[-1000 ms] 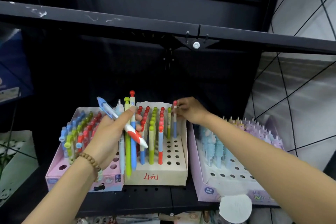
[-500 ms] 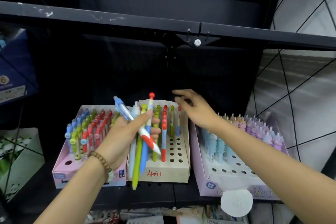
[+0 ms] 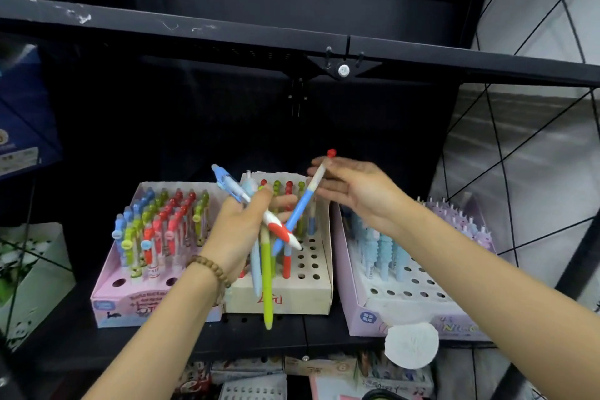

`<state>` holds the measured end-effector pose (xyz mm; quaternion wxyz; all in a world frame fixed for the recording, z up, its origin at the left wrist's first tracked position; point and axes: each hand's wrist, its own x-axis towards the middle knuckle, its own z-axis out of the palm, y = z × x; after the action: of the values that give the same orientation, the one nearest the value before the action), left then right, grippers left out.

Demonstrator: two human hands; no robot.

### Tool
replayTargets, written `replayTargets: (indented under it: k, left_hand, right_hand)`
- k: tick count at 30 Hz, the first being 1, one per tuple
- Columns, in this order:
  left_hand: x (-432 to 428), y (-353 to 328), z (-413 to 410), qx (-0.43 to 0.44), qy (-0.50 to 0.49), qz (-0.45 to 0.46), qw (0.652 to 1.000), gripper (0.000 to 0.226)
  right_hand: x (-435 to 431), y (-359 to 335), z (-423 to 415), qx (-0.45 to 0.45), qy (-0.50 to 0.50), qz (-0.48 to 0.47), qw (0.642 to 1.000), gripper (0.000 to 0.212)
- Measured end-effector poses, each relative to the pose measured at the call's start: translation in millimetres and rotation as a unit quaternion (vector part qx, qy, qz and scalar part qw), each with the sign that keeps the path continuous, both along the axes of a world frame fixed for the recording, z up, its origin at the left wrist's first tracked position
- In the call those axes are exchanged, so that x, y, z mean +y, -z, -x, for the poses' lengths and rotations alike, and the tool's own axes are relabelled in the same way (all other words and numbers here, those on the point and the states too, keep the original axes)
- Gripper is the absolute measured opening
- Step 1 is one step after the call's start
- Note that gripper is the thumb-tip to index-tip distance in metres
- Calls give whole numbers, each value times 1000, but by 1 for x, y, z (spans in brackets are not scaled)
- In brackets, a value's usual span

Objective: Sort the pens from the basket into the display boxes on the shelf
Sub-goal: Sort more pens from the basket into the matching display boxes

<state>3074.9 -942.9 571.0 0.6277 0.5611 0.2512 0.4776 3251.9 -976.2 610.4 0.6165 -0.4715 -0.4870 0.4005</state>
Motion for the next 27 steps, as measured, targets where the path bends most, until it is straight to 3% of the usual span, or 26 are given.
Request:
replayTargets:
  k: [3,7,15,27]
  left_hand:
    - [9,1,11,-13,-48,-1,999,24]
    - [16,6,19,21,-71,-21,997,30]
    - [12,8,22,-27,-12,-3,1000,28]
    - [13,12,18,-75,31,-8,997,17]
  right_hand:
    - [7,-5,-14,14,89,-48,995,19]
    - [20,-3,-29,-63,182,-82,978,9]
    - [40,29,-27,-291,192,-86,933,15]
    - [40,36,-30,-288,169,-57,941,13]
